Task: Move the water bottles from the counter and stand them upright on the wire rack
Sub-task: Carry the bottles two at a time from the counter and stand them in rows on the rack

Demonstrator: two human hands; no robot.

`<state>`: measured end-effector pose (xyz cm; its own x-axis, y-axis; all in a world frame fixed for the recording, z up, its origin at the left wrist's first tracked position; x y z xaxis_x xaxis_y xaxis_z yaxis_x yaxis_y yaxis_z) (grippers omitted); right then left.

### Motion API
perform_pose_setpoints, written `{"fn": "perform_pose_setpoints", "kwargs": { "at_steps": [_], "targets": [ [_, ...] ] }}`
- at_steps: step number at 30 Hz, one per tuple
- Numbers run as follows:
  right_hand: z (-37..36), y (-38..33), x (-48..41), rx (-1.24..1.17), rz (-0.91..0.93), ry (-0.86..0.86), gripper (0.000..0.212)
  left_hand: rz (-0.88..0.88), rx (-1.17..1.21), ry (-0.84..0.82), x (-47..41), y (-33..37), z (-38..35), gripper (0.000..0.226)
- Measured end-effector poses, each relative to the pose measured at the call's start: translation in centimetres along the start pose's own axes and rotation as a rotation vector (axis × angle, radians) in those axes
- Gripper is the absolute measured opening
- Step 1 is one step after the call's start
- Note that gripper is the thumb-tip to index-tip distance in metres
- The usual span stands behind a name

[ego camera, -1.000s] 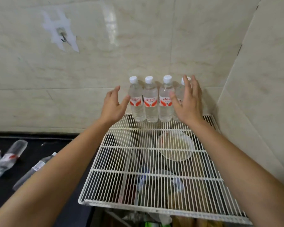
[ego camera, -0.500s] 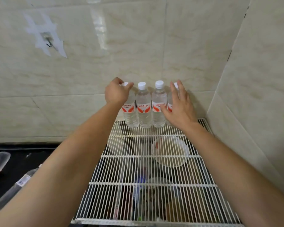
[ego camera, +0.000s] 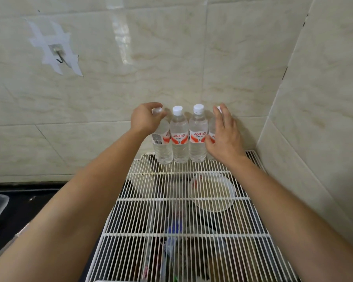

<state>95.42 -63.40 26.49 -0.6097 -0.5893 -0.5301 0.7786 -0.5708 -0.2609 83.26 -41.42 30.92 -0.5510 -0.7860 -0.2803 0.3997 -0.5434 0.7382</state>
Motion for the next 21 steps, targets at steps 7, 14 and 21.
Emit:
{"fn": "perform_pose_setpoints", "kwargs": {
  "at_steps": [7, 14, 21],
  "targets": [
    [0.2, 0.4, 0.0, -0.030, 0.005, -0.012, 0.086, 0.012, 0.252, -0.230, -0.5, -1.1, 0.4, 0.039],
    [0.1, 0.2, 0.2, -0.032, 0.010, -0.024, 0.086, 0.038, 0.419, -0.374, -0.2, -1.6, 0.5, 0.029],
    [0.7, 0.4, -0.1, -0.011, 0.006, -0.123, 0.088, 0.052, 0.315, -0.298, 1.5, -1.3, 0.3, 0.054]
  ]
}}
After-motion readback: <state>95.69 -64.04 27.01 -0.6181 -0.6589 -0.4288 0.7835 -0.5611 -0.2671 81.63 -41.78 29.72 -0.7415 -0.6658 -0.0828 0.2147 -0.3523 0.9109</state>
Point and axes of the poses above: each hand's wrist, its own x-axis away from the middle knuckle, its own z-axis out of the back of the hand, y = z × x, the point moved 4 cm from there along -x, towards the middle knuckle, and after that the axes turned 3 degrees about y, right-handed, at the moved point
